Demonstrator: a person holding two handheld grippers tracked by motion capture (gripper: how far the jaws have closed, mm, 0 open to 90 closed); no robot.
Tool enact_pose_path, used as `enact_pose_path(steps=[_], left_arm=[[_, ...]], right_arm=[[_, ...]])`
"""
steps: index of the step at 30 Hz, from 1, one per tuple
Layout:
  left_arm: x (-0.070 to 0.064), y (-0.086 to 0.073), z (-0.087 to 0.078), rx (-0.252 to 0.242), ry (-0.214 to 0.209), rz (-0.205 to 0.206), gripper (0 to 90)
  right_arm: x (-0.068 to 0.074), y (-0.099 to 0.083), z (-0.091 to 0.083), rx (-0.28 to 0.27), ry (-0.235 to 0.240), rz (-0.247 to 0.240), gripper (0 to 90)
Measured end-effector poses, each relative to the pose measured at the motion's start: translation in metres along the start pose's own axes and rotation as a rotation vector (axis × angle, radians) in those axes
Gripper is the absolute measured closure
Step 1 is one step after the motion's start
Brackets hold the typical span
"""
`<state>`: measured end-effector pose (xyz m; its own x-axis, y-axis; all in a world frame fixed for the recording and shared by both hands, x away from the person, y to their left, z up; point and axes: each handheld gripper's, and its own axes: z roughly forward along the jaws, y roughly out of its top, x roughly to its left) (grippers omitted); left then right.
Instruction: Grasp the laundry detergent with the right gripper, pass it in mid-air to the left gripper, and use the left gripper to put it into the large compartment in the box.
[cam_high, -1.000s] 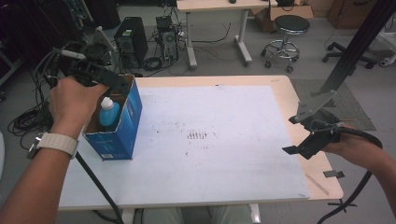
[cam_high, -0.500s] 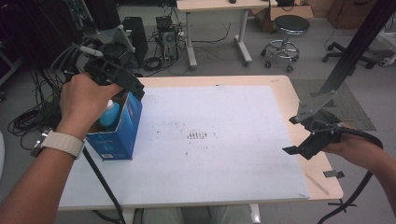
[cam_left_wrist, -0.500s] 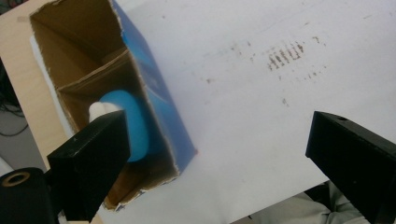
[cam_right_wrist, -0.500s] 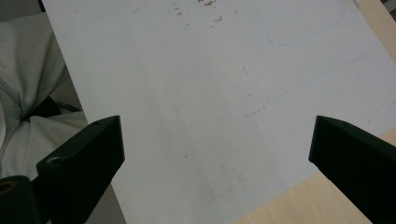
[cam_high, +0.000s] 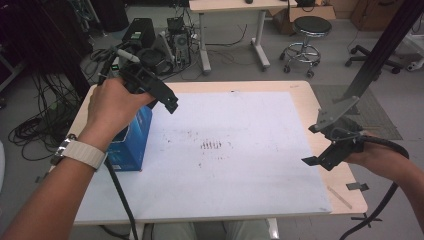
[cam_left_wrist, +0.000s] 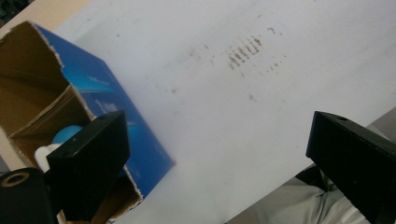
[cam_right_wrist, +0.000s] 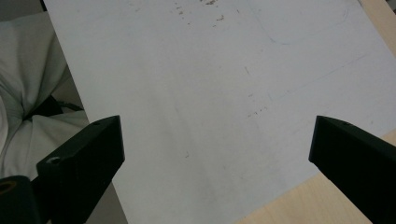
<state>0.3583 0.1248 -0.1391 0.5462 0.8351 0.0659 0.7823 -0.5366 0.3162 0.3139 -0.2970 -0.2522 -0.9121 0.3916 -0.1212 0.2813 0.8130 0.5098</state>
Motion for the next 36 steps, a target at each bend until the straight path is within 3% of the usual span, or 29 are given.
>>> enact_pose_path(steps=[6,15,17,18,21,24,30,36], left_arm=[[-0.014,0.005,0.004,-0.006,-0.024,0.068,6.9],[-0.027,0.01,0.007,-0.026,-0.059,0.124,6.8],[-0.03,0.011,0.009,-0.028,-0.072,0.161,6.8],[-0.03,0.011,0.009,-0.028,-0.072,0.161,6.5],[-0.038,0.014,0.013,-0.032,-0.101,0.224,6.1],[-0.044,0.018,0.017,-0.049,-0.13,0.25,6.0],[-0.055,0.022,0.023,-0.057,-0.146,0.296,5.8],[-0.065,0.023,0.029,-0.05,-0.168,0.372,5.8]], right_arm=[[-0.001,0.001,0.001,0.005,0.002,0.001,3.2],[-0.001,0.004,0.003,0.012,0.005,0.001,3.2],[-0.001,0.005,0.004,0.013,0.009,0.0,3.2],[-0.001,0.005,0.004,0.013,0.009,0.0,3.2],[-0.002,0.008,0.007,0.013,0.012,-0.003,3.2],[-0.002,0.01,0.009,0.015,0.012,-0.003,3.2],[-0.002,0.013,0.011,0.014,0.019,-0.009,3.2],[-0.003,0.013,0.014,0.022,0.021,-0.006,3.2]])
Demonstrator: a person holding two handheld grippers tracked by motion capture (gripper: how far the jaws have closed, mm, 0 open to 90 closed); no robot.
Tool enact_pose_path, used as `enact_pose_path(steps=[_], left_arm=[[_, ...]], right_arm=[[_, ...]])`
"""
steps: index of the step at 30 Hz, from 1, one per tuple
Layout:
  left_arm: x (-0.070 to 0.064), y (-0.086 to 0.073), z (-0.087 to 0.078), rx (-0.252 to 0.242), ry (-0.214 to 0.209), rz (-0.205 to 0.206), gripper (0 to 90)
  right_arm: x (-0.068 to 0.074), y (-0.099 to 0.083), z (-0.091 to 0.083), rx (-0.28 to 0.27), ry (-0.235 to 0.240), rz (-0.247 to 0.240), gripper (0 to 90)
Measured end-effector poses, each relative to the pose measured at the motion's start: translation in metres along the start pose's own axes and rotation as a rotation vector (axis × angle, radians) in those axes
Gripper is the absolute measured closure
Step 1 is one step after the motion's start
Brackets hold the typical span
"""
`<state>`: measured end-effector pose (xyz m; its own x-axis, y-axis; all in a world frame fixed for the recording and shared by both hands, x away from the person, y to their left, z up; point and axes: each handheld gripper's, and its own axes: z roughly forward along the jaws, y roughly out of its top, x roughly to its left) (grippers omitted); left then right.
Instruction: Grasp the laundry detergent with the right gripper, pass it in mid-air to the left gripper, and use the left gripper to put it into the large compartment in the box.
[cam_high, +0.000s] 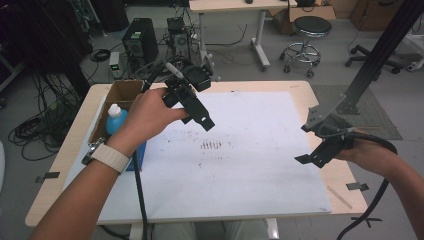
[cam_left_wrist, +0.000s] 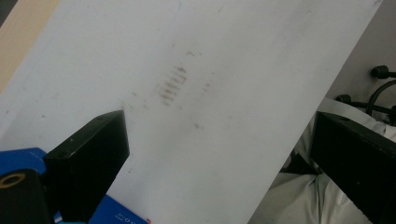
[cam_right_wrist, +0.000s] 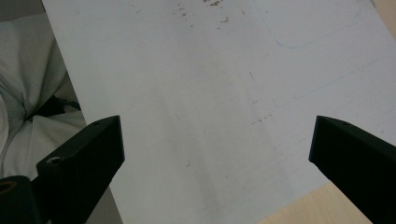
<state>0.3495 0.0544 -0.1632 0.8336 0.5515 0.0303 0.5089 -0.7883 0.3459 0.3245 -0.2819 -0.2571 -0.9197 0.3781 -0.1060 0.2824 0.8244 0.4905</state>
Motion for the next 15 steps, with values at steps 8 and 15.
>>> enact_pose_path(steps=[8,15], left_arm=[[-0.015,0.004,0.014,-0.019,-0.024,0.073,5.9],[-0.023,0.009,0.023,-0.006,-0.037,0.113,5.7]], right_arm=[[0.0,0.002,0.003,0.001,0.004,-0.004,3.2],[0.001,0.005,0.004,-0.002,0.005,-0.012,3.2]])
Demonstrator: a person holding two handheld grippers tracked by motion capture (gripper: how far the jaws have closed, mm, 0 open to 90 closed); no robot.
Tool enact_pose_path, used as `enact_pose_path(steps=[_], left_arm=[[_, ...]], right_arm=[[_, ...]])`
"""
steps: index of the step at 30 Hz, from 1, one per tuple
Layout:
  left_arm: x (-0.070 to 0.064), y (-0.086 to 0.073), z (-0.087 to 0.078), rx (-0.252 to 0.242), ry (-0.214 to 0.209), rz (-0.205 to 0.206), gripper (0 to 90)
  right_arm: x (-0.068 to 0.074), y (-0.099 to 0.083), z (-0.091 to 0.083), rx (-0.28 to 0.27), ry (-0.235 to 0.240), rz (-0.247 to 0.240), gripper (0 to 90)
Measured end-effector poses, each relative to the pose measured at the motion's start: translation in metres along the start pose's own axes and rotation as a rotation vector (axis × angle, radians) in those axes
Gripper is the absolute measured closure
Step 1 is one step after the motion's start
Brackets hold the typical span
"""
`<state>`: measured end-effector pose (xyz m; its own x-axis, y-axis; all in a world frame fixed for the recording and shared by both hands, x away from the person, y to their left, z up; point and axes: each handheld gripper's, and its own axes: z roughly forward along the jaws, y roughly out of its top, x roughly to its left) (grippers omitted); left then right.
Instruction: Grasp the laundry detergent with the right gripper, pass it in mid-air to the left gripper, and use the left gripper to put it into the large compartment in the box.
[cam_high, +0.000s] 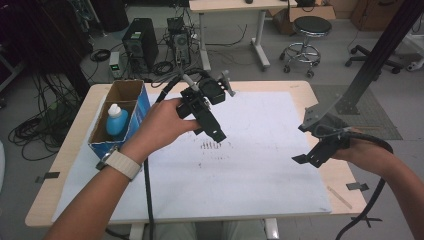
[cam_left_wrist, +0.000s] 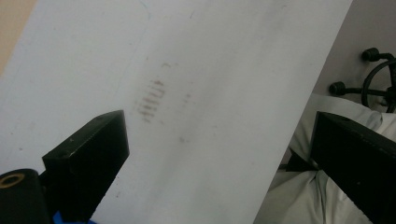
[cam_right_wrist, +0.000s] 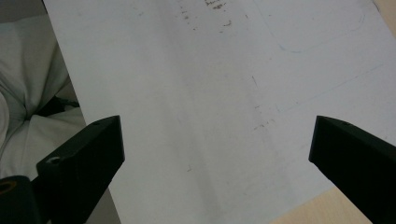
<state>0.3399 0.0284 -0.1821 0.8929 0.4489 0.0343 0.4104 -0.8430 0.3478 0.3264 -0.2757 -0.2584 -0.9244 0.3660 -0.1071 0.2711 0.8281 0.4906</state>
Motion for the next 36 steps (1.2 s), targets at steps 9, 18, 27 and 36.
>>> enact_pose_path(steps=[9,18,27,36], left_arm=[[-0.004,0.007,0.009,0.005,-0.014,0.042,5.6],[-0.004,0.012,0.014,0.0,-0.022,0.074,5.7],[-0.001,0.012,0.013,-0.005,-0.028,0.073,5.7],[-0.004,0.017,0.017,0.003,-0.035,0.092,5.7]], right_arm=[[-0.003,-0.002,0.001,0.004,0.002,0.012,3.2],[-0.006,0.001,0.003,0.004,0.003,0.014,3.2],[-0.006,0.001,0.002,0.005,0.0,0.017,3.2],[-0.005,-0.001,0.003,0.007,0.002,0.018,3.2]])
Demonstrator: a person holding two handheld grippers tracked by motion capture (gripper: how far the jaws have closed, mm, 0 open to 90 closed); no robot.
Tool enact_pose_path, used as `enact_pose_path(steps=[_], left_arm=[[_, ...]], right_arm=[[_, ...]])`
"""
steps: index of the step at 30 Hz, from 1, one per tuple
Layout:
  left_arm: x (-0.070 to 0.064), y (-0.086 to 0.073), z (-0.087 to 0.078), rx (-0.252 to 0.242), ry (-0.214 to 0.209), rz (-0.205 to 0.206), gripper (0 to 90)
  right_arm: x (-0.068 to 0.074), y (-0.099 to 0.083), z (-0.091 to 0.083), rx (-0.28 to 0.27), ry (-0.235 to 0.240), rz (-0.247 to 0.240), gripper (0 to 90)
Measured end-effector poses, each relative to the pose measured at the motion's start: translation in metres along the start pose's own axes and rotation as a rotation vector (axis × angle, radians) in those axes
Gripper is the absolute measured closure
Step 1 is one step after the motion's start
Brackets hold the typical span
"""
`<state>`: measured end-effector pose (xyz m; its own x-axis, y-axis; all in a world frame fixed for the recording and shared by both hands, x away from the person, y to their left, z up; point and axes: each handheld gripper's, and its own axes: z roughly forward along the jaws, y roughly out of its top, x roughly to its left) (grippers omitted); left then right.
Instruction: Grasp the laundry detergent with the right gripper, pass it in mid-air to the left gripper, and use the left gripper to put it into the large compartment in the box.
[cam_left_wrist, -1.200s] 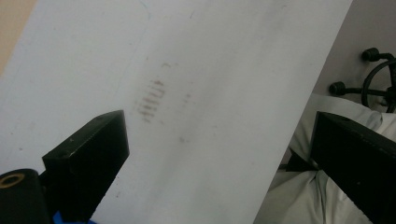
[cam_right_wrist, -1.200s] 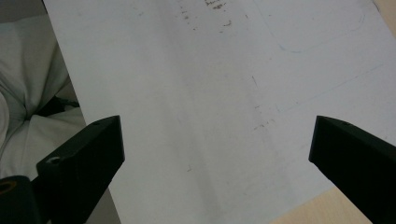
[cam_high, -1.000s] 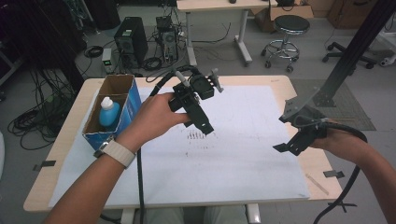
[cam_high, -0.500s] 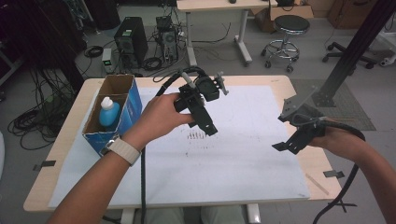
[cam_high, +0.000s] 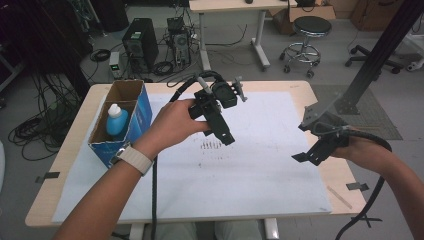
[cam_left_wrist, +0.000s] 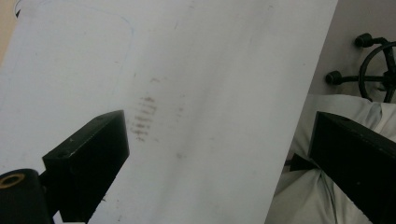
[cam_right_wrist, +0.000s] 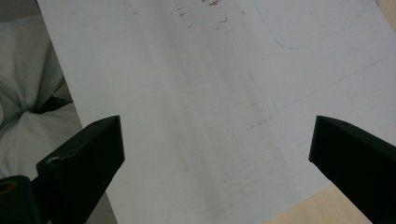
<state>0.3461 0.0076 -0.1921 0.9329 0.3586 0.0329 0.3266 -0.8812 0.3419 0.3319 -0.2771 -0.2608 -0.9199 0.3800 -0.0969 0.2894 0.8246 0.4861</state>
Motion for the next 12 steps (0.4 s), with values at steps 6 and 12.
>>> enact_pose_path(steps=[6,12], left_arm=[[-0.0004,-0.0001,0.0003,0.004,0.001,0.001,5.7],[0.0012,-0.0012,-0.0003,0.002,-0.001,-0.003,5.7]], right_arm=[[0.0005,-0.0019,0.0002,0.0,0.001,0.001,3.2],[0.0008,-0.0032,0.0006,0.002,0.002,0.0,3.2]])
